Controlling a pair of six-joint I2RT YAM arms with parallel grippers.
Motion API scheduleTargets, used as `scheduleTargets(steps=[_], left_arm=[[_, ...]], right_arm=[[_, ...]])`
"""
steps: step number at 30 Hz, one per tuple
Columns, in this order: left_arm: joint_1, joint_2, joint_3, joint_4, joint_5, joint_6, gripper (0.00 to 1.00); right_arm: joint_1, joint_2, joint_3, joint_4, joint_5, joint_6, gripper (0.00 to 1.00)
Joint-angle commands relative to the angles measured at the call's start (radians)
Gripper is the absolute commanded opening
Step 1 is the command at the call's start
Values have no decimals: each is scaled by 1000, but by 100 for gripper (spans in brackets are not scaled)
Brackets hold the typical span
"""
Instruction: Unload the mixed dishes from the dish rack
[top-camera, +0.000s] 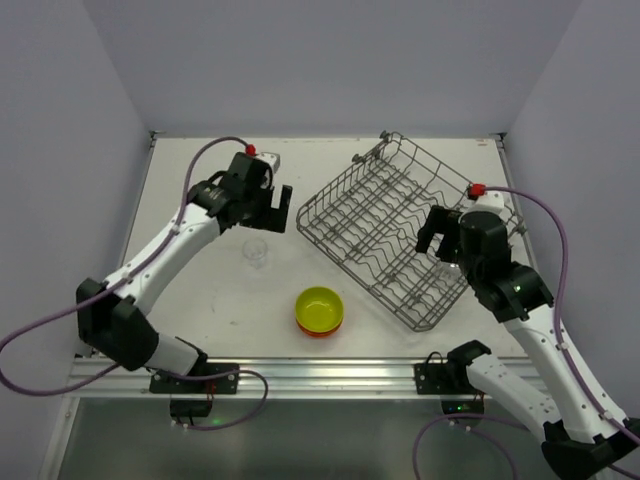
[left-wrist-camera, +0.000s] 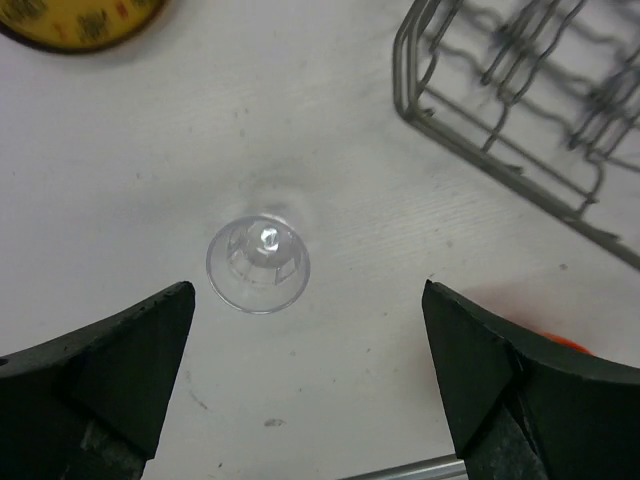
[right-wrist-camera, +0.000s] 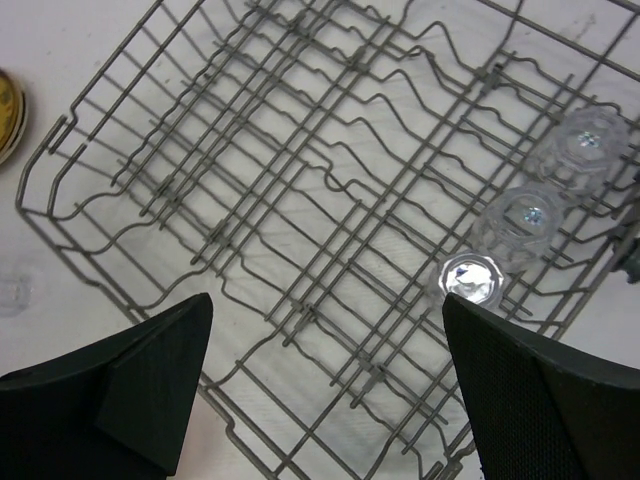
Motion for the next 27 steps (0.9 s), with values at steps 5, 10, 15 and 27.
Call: scheduleTargets(steps=[5, 10, 15, 27], left_arm=[[12, -499, -207, 256, -97, -84, 100], [13, -680, -350, 282, -181, -82, 100], [13, -786, -499, 331, -165, -71, 100], [10, -820, -557, 351, -103, -63, 100]], right_arm=[[-30, 8, -49, -9, 304, 168, 99], [-169, 95, -63, -18, 193, 250, 99], [-177, 226, -77, -6, 211, 313, 99], [-185, 365, -127, 0, 293, 422, 82]])
